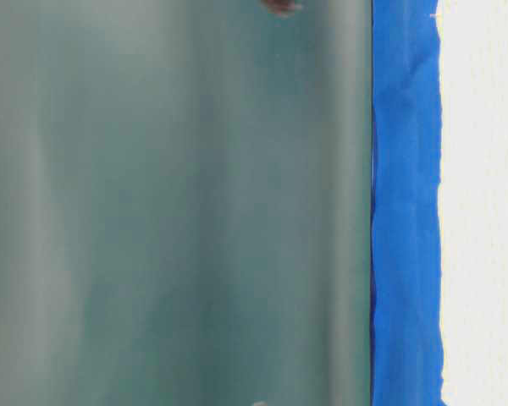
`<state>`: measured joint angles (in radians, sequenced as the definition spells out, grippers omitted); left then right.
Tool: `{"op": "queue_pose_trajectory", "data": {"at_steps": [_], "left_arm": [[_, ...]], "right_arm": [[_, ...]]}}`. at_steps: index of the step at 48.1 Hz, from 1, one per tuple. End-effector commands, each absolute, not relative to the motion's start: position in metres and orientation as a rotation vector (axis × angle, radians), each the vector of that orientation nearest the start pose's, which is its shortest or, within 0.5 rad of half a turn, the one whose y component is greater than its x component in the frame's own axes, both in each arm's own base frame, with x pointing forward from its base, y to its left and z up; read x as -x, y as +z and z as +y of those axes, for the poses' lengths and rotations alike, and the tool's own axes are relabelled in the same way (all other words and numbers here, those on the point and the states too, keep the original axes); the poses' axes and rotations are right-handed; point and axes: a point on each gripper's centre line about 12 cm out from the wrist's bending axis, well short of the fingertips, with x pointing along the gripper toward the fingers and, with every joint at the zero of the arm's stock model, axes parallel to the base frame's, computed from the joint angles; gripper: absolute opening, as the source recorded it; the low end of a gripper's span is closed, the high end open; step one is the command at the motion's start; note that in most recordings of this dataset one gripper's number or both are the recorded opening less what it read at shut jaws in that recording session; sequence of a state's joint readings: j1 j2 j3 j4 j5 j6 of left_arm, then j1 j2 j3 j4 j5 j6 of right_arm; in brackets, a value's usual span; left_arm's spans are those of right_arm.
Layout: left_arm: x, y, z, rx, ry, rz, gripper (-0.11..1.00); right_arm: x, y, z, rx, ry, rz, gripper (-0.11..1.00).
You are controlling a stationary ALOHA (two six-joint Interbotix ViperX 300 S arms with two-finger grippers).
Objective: Fold the yellow towel.
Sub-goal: 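Grasp the far corners of the yellow checked towel with both grippers, then lift the far edge and fold it toward the near edge with both grippers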
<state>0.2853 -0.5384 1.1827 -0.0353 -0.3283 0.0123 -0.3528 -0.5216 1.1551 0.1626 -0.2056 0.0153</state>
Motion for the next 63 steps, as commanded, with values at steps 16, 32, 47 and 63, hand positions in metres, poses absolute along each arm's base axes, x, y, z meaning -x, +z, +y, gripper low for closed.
{"op": "queue_pose_trajectory", "data": {"at_steps": [16, 32, 47, 63], "left_arm": [[-0.258, 0.136, 0.110, 0.092, 0.408, 0.431, 0.74], [-0.262, 0.101, 0.126, 0.105, 0.447, 0.527, 0.72], [-0.264, 0.076, 0.134, 0.122, 0.469, 0.570, 0.67], [-0.262, 0.063, 0.136, 0.137, 0.478, 0.610, 0.05]], "right_arm": [[-0.250, 0.135, -0.131, -0.282, -0.546, 0.529, 0.64], [-0.247, 0.103, -0.139, -0.307, -0.592, 0.589, 0.63], [-0.246, 0.087, -0.140, -0.327, -0.607, 0.638, 0.55], [-0.246, 0.085, -0.141, -0.330, -0.608, 0.645, 0.07]]}}
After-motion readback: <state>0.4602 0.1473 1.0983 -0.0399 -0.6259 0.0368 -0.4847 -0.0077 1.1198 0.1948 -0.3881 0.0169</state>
